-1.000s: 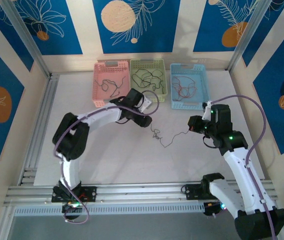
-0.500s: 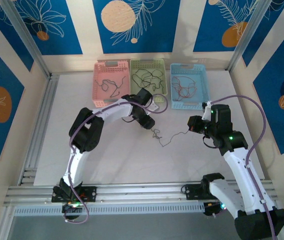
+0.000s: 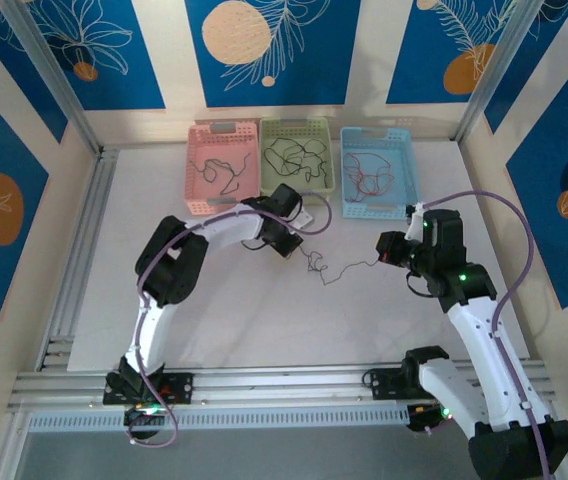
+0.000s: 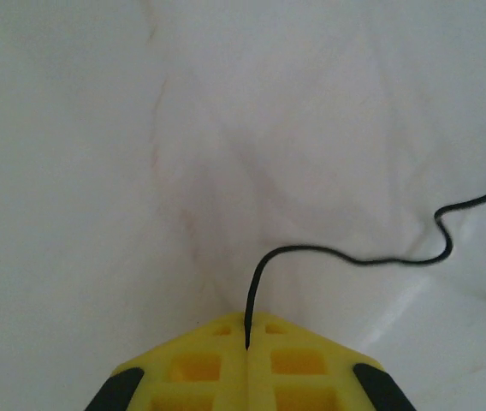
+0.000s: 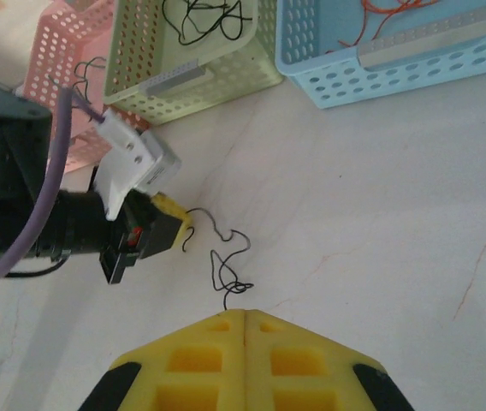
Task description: Untangle the cables
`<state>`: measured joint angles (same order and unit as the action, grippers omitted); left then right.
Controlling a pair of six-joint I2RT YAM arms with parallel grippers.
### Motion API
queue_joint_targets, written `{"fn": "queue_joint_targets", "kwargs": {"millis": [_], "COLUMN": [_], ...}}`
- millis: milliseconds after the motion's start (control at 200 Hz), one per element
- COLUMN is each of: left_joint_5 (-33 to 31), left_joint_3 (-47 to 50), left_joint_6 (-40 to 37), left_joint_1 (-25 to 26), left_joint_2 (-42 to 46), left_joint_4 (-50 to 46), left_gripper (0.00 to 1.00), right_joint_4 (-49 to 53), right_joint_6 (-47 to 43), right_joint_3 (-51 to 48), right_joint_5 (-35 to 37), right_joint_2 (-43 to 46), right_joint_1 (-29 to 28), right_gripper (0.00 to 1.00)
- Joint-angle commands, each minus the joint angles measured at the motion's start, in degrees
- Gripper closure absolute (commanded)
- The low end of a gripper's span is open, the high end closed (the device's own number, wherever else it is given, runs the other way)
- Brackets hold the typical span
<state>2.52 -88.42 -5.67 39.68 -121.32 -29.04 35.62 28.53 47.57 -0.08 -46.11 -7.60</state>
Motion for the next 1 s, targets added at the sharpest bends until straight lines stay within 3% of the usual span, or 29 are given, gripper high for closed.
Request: {"fn": "queue_joint_targets", "kwargs": {"millis": [0,150,320,655,995], "left_joint_5": [-9.38,-12.34,-11.58,-13.22,-11.14], "left_joint_3": [5.77,20.79,31.95,37.22,38.72], "left_joint_6": [5.92,13.93,17.61,20.04,20.25], "left_joint_1": [-2.65,-10.30,-18.15,-25.78,-26.10], "left_joint_2": [9.99,25.89,37.53,44.24,44.74], "left_joint_4": [2.59,7.02,8.92,9.02,10.68], "left_gripper": [1.00,1.00,1.00,1.00,1.00], "right_joint_4": [0.42,-1.41,-3.68,-3.89,-4.24], "right_joint_6": [0.17,3.25,5.29,6.62,6.48], "right_joint_3": [-0.93,-3.66,-6.31,-7.85,-8.21], "right_joint_5": [3.42,10.38,11.04,12.42,11.85], "right_joint_2": [1.42,4.09,5.39,7.08,7.00], "right_joint_1": [1.03,3.18,7.50,13.36,13.75], "right_gripper": [1.00,1.00,1.00,1.00,1.00]}}
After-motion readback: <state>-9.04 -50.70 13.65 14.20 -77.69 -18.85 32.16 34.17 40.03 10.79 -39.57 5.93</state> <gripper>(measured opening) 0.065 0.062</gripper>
